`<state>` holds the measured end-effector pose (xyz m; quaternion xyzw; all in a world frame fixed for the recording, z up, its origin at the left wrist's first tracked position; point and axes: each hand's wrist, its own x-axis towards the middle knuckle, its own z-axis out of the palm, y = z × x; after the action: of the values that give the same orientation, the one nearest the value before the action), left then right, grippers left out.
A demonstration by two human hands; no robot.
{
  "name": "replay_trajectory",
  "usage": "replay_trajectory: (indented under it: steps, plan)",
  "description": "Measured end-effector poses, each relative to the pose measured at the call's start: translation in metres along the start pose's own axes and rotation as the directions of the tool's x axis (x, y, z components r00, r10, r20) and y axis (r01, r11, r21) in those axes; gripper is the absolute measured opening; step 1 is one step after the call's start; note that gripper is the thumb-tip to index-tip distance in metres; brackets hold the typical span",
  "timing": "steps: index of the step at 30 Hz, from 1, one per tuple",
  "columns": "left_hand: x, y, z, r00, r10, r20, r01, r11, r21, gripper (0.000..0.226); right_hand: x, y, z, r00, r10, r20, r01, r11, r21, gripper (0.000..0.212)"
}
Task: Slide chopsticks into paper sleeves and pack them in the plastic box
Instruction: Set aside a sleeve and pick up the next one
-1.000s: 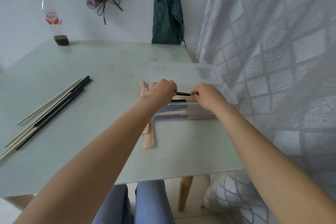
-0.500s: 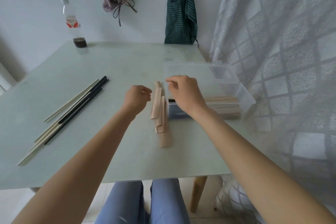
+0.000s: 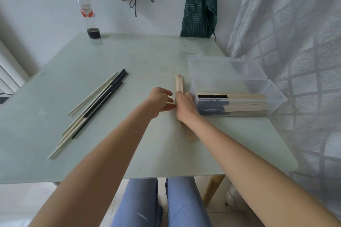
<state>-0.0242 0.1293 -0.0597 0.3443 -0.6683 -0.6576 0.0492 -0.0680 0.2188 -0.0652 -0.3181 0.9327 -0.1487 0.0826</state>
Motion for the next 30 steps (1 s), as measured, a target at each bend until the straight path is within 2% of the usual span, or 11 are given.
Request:
replay_trajectory:
  steps: [6, 8, 10, 11, 12, 14, 17, 19, 21, 24, 30]
  plan:
    - [0.005, -0.002, -0.002, 0.999, 0.053, 0.009, -0.053, 0.997, -0.062, 0.031, 0.002, -0.005, -0.004, 0.984, -0.047, -0.171, 0.058, 0.997, 0.054, 0.041]
    - [0.002, -0.004, -0.006, 0.993, 0.115, -0.004, -0.115, 0.990, -0.080, 0.029, 0.002, -0.009, -0.009, 0.966, -0.075, -0.247, 0.112, 0.984, 0.137, 0.045]
    - [-0.003, -0.006, -0.017, 0.985, 0.170, -0.042, -0.173, 0.982, -0.070, 0.026, 0.004, -0.015, -0.013, 0.967, -0.010, -0.255, 0.093, 0.944, 0.317, 0.051]
    - [-0.005, -0.007, -0.025, 0.976, 0.206, -0.074, -0.208, 0.977, -0.035, 0.025, 0.005, -0.020, -0.014, 0.974, 0.050, -0.222, 0.062, 0.881, 0.469, 0.049]
    - [-0.007, -0.008, -0.032, 0.962, 0.248, -0.114, -0.245, 0.969, 0.036, 0.025, 0.005, -0.025, -0.015, 0.982, 0.099, -0.164, 0.029, 0.768, 0.639, 0.041]
    - [-0.012, -0.013, -0.053, 0.909, 0.357, -0.216, -0.292, 0.914, 0.281, 0.027, 0.003, -0.039, -0.014, 0.990, 0.140, -0.028, -0.045, 0.492, 0.869, 0.018]
    - [-0.021, -0.027, -0.092, 0.805, 0.489, -0.337, -0.160, 0.725, 0.670, 0.024, 0.001, -0.057, -0.007, 0.989, 0.107, 0.103, -0.128, 0.259, 0.957, 0.015]
    - [-0.025, -0.039, -0.118, 0.806, 0.479, -0.347, -0.027, 0.617, 0.787, 0.021, 0.001, -0.069, 0.000, 0.982, 0.040, 0.186, -0.190, 0.140, 0.972, 0.014]
    - [-0.028, -0.048, -0.135, 0.842, 0.407, -0.355, 0.077, 0.560, 0.825, 0.019, 0.000, -0.078, 0.004, 0.969, -0.008, 0.248, -0.248, 0.007, 0.969, 0.012]
    - [-0.032, -0.056, -0.148, 0.851, 0.375, -0.368, 0.135, 0.522, 0.842, 0.010, 0.000, -0.092, 0.009, 0.953, -0.038, 0.302, -0.304, -0.083, 0.949, 0.012]
    - [-0.033, -0.053, -0.148, 0.865, 0.382, -0.324, 0.148, 0.423, 0.894, 0.012, -0.003, -0.105, 0.019, 0.961, -0.044, 0.274, -0.277, -0.113, 0.954, 0.014]
